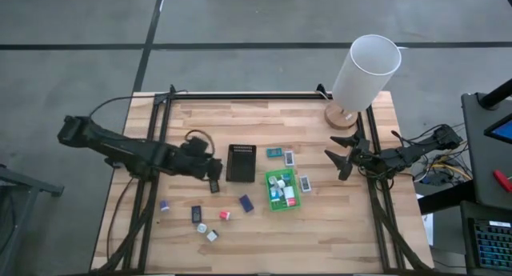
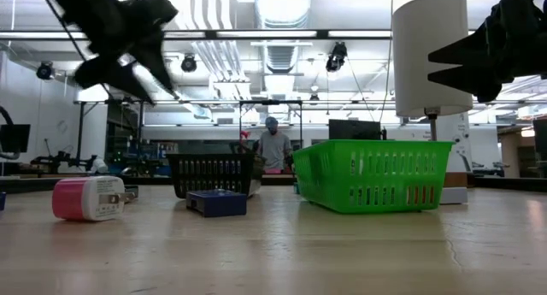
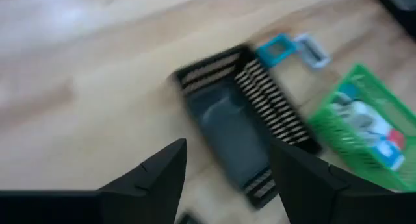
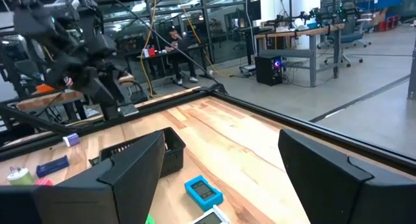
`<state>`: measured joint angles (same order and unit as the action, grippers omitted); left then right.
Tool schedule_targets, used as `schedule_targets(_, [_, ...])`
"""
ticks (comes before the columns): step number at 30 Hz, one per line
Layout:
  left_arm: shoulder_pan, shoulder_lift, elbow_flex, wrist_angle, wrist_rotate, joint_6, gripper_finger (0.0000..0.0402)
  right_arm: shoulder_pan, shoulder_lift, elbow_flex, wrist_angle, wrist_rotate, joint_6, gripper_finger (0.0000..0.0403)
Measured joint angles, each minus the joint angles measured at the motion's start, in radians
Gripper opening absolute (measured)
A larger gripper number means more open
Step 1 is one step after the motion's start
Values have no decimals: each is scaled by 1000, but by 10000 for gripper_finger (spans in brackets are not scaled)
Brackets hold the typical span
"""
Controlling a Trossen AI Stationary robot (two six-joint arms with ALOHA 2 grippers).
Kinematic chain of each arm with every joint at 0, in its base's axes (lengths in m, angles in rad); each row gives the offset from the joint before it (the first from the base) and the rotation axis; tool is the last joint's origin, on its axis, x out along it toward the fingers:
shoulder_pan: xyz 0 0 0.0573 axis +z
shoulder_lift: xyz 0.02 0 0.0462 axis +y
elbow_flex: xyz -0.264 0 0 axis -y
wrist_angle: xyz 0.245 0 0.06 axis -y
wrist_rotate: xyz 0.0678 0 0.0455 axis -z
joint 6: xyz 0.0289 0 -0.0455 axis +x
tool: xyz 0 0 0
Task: Pick & Place Office items
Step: Put the pink charger adapter into the green bin
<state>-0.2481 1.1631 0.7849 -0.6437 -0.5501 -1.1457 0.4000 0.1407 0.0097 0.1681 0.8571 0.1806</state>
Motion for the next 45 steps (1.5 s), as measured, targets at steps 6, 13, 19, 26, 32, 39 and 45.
schedule_targets(6, [-94, -60, -95, -72, 38, -317, 222, 0, 0, 0, 0, 0, 0, 306])
schedule_targets(13, [-166, -42, -99, -124, 54, -428, 222, 0, 0, 0, 0, 0, 0, 311])
schedule_targets(19, [-179, -40, -100, -99, 33, -411, 222, 0, -1, 0, 0, 0, 0, 303])
schedule_targets(26, [-181, -37, -101, 106, 32, -54, 221, 0, -1, 0, 0, 0, 0, 306])
schedule_targets(32, [-187, 62, -102, 333, 21, 271, 221, 0, -1, 0, 0, 0, 0, 313])
schedule_targets(39, [-187, 251, -84, 369, 176, 427, 221, 0, 0, 0, 0, 0, 0, 307])
schedule_targets(45, [-195, 292, -44, 375, 218, 540, 221, 0, 0, 0, 0, 0, 0, 302])
